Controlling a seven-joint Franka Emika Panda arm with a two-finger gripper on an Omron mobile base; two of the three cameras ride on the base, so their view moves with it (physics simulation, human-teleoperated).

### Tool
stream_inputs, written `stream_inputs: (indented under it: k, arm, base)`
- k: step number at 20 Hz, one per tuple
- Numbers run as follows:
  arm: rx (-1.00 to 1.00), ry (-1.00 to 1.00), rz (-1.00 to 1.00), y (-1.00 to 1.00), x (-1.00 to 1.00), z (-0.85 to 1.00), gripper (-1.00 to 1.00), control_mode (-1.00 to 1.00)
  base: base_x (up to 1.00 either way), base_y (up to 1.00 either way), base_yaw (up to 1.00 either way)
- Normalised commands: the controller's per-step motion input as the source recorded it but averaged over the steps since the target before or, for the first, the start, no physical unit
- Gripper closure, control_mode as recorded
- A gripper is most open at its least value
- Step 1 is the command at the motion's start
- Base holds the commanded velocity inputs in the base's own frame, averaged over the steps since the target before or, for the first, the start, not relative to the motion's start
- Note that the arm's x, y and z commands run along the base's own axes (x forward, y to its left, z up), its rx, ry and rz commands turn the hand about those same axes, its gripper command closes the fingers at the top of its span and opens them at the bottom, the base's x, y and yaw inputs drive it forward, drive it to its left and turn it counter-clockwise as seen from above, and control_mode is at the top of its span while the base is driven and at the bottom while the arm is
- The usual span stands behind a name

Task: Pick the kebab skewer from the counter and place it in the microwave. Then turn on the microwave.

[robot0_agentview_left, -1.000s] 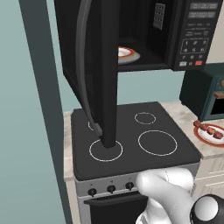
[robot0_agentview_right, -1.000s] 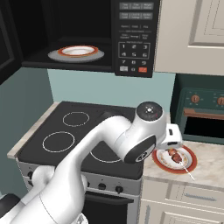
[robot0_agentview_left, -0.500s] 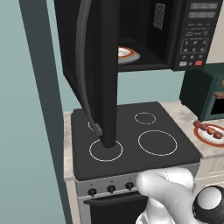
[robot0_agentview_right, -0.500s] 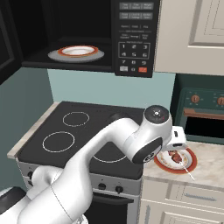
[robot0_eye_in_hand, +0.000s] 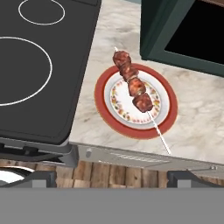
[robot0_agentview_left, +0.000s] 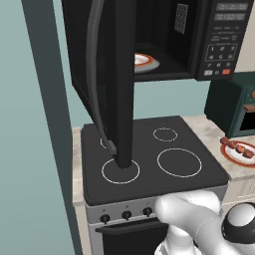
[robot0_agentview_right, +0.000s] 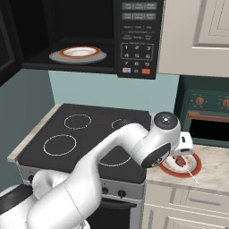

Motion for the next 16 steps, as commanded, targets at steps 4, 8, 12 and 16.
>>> stream_inputs:
  k: [4, 8, 12, 16]
  arm:
    - [0.0, 0.0, 0.02, -0.04, 0.19, -0.23, -1.0, -1.0]
    - [0.0, 0.0, 0.01, -0.09, 0.21, -0.18, -1.0, -1.0]
    - [0.0, 0.03, 0.0, -0.14, 0.25, -0.12, -1.0, -1.0]
    - [0.0, 0.04, 0.0, -0.17, 0.22, -0.13, -1.0, -1.0]
  base:
    - [0.0, 0.0, 0.0]
    - [0.0, 0.0, 0.0]
    - [0.0, 0.0, 0.0]
    - [0.0, 0.0, 0.0]
